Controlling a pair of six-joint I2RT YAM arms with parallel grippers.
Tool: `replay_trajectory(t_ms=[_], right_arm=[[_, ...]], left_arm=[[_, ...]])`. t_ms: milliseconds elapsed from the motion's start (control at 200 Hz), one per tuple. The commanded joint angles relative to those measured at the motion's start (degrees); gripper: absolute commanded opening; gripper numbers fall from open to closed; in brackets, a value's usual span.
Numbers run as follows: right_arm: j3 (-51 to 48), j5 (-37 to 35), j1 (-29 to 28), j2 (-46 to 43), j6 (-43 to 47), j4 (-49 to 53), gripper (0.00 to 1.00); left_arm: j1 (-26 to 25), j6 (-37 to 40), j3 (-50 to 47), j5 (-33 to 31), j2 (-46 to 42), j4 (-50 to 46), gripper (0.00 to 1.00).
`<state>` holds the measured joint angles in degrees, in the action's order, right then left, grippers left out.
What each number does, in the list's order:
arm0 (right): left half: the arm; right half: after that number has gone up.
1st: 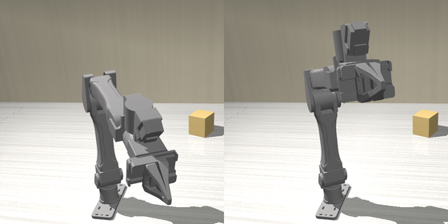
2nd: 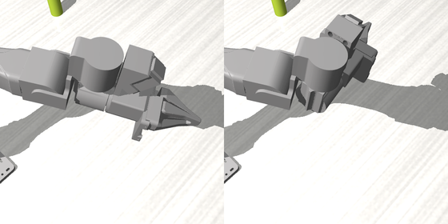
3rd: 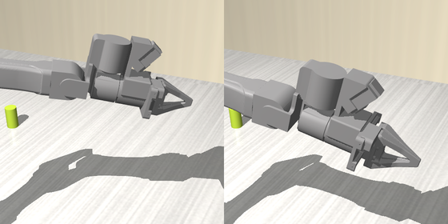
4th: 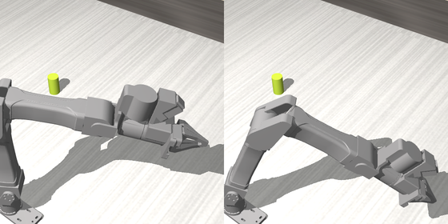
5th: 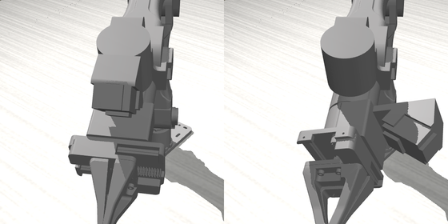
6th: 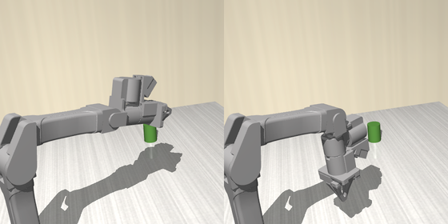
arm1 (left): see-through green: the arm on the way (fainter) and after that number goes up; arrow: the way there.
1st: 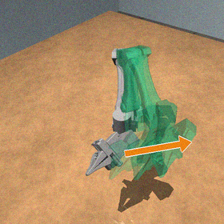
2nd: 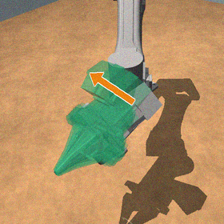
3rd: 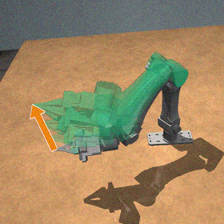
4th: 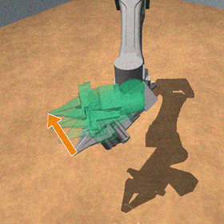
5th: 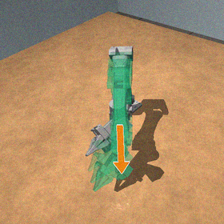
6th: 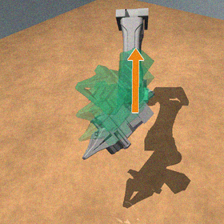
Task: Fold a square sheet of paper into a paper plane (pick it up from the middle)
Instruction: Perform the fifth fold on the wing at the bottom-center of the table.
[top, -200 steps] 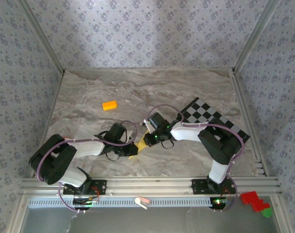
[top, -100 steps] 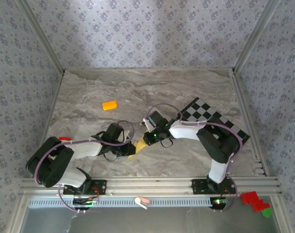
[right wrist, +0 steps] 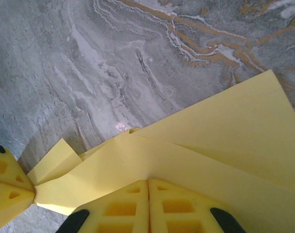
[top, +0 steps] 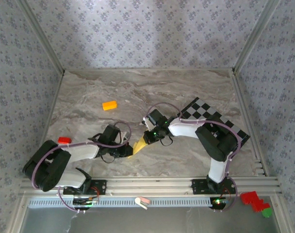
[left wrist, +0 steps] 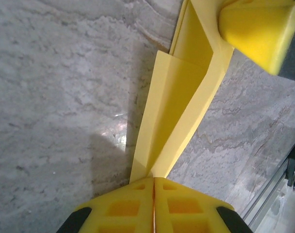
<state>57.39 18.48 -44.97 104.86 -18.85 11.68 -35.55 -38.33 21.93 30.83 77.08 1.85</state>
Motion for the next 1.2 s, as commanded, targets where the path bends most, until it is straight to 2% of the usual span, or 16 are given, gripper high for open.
replay_trajectory(t_ms=[0, 285, 580, 905, 1194], right_arm=[[-3.20, -8.36, 1.20, 5.97, -0.50, 8.81, 0.08], [-3.08, -8.11, 1.44, 6.42, -0.53, 8.58, 0.07], [-2.78, -8.02, 1.45, 6.67, -0.79, 7.99, 0.07], [-2.61, -7.87, 1.29, 6.69, -1.01, 7.77, 0.08], [-2.36, -7.76, 1.20, 6.76, -0.90, 8.00, 0.08]], left_arm=[[0.28, 2.27, -1.31, -0.24, -0.29, -7.52, 0.07], [0.29, 2.58, -1.16, -3.36, -6.84, -15.20, 0.06], [-0.11, 0.36, 4.01, 0.97, -15.65, -12.50, 0.09], [-4.30, 0.00, 10.28, 3.11, -1.37, -4.26, 0.11], [-3.15, 1.92, 12.33, 1.47, 7.55, -1.63, 0.10]])
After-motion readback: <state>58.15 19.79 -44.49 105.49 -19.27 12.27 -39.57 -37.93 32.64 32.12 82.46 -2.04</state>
